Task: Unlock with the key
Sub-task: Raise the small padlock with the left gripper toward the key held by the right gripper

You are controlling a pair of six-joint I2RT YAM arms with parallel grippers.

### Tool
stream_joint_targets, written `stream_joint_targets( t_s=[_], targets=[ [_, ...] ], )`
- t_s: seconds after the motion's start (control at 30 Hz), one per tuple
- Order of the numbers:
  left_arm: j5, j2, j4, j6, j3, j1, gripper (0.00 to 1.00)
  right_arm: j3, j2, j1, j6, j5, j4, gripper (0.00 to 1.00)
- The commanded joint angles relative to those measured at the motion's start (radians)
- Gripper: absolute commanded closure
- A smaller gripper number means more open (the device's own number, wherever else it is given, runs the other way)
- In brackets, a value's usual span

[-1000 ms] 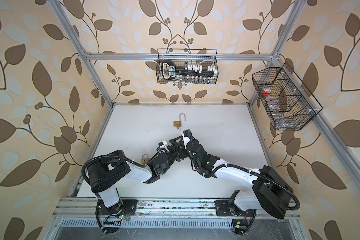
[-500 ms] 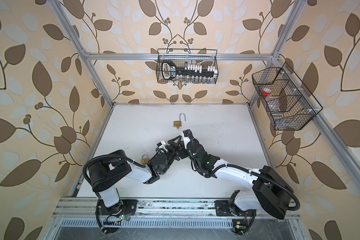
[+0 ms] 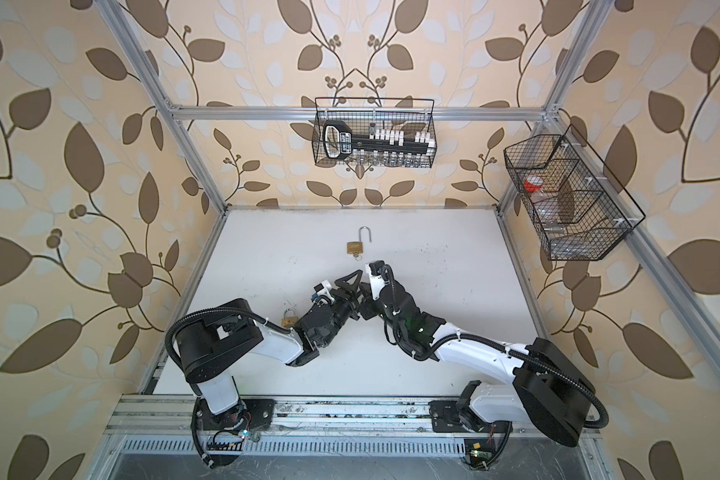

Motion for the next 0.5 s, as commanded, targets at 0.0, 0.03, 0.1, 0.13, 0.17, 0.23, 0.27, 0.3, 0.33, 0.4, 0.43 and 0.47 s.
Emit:
stream_joint_targets(
  t_s=[0.0,0.03,0.1,0.13,0.17,0.23,0.27,0.3,0.33,0.4,0.43,0.47],
  targets=[
    [0.014,-0.015,0.060,-0.011,0.024,0.010,0.26,-0.014,-0.012,-0.007,-0.008,-0.003,0.017,1.00],
    [0.012,-0.016,0.060,-0.012,0.023,0.011,0.27,-0.014,-0.012,-0.008,-0.007,-0.002,0.016,1.00],
    [0.009,-0.020,0.060,-0.012,0.018,0.014,0.29,-0.014,-0.014,-0.008,-0.003,0.004,0.011,1.00],
    [0.009,-0.023,0.061,-0.015,0.014,0.017,0.31,-0.015,-0.012,-0.009,-0.001,0.009,0.010,1.00],
    [0.009,-0.024,0.062,-0.016,0.011,0.019,0.32,-0.015,-0.014,-0.011,0.000,0.011,0.007,1.00],
    [0.012,-0.029,0.061,-0.014,0.011,0.020,0.35,-0.015,-0.012,-0.016,0.003,0.010,0.006,1.00],
    [0.015,-0.030,0.061,-0.012,0.011,0.022,0.36,-0.015,-0.012,-0.018,0.005,0.013,0.005,1.00],
    [0.017,-0.030,0.061,-0.012,0.012,0.022,0.38,-0.014,-0.011,-0.019,0.007,0.016,0.003,1.00],
    [0.016,-0.032,0.061,-0.010,0.010,0.022,0.40,-0.014,-0.012,-0.019,0.008,0.019,0.001,1.00],
    [0.018,-0.031,0.061,-0.013,0.010,0.022,0.42,-0.017,-0.018,-0.019,0.014,0.032,-0.003,1.00],
    [0.019,-0.029,0.061,-0.012,0.009,0.022,0.43,-0.017,-0.019,-0.022,0.014,0.034,-0.003,1.00],
    [0.021,-0.026,0.061,-0.014,0.009,0.024,0.44,-0.018,-0.021,-0.024,0.016,0.036,-0.004,1.00]
  ],
)
